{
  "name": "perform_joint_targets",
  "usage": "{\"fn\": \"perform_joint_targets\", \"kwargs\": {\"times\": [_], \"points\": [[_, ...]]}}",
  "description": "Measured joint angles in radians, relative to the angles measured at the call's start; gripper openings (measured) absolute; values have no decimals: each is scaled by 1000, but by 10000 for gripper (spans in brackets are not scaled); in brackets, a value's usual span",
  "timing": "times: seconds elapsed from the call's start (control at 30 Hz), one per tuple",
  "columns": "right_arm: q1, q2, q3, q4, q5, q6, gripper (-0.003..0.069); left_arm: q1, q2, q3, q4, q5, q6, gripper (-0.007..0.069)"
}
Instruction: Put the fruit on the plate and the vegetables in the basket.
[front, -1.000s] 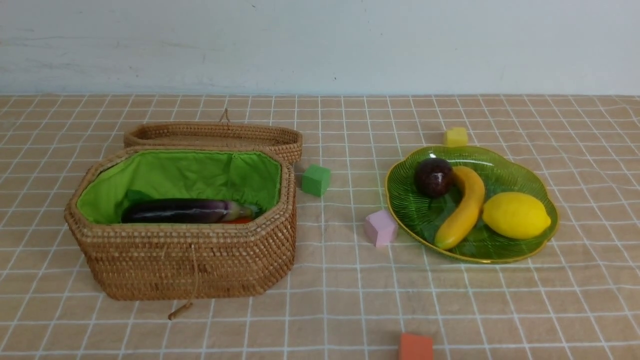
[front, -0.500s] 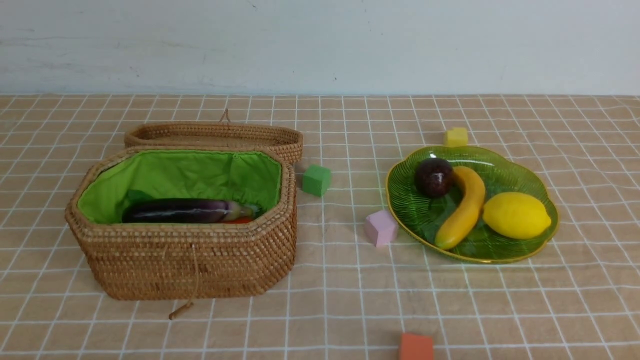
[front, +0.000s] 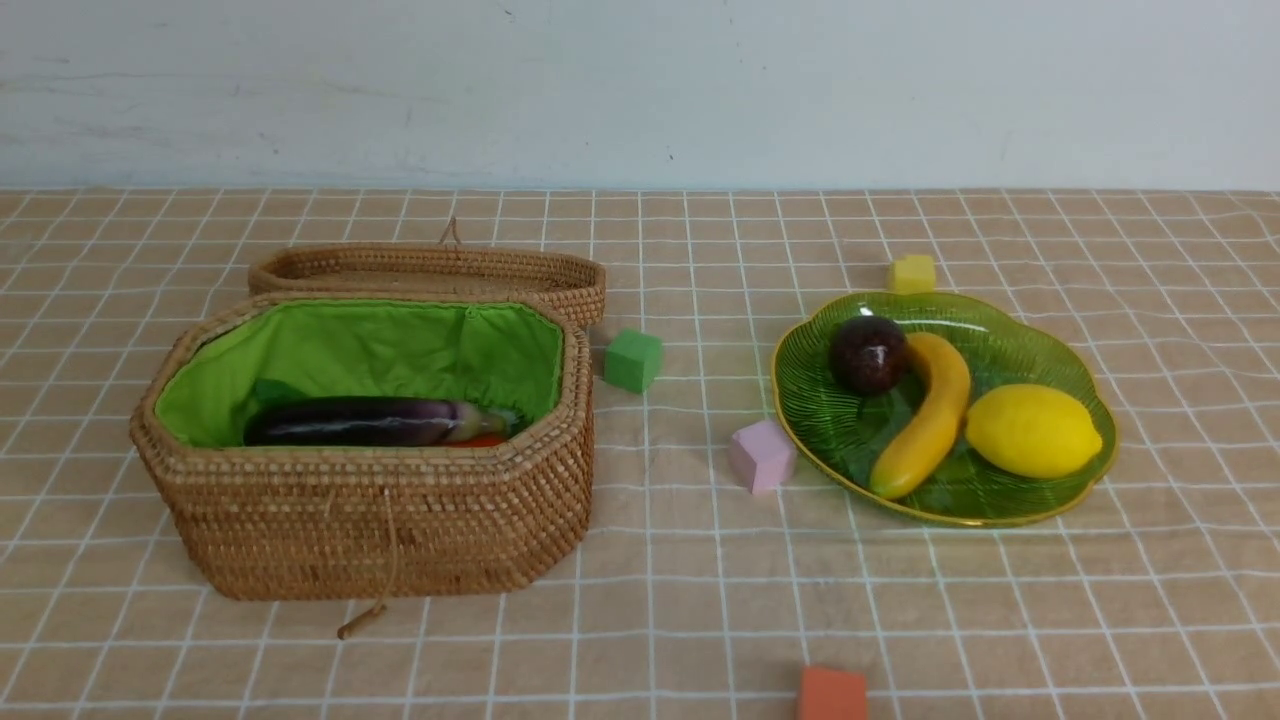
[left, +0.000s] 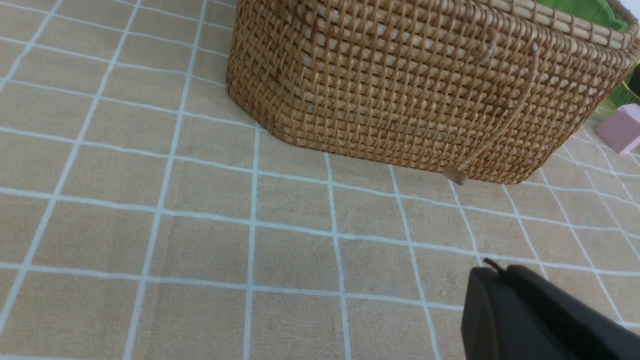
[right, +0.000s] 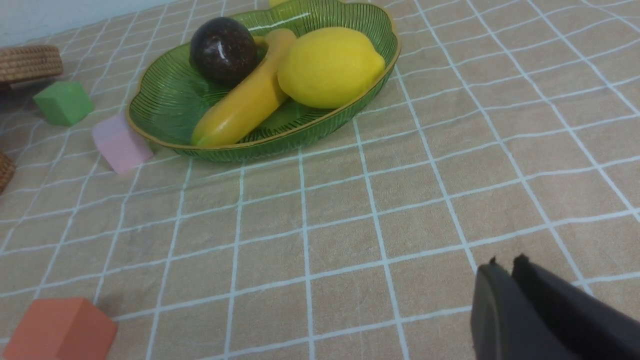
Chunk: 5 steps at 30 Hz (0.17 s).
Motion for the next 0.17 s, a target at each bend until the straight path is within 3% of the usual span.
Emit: {"fn": "perform_joint_targets", "kwargs": {"times": [0.17], "points": [[0, 0, 0, 0, 0, 0, 64, 0, 0, 0, 0, 0, 0, 0]]}}
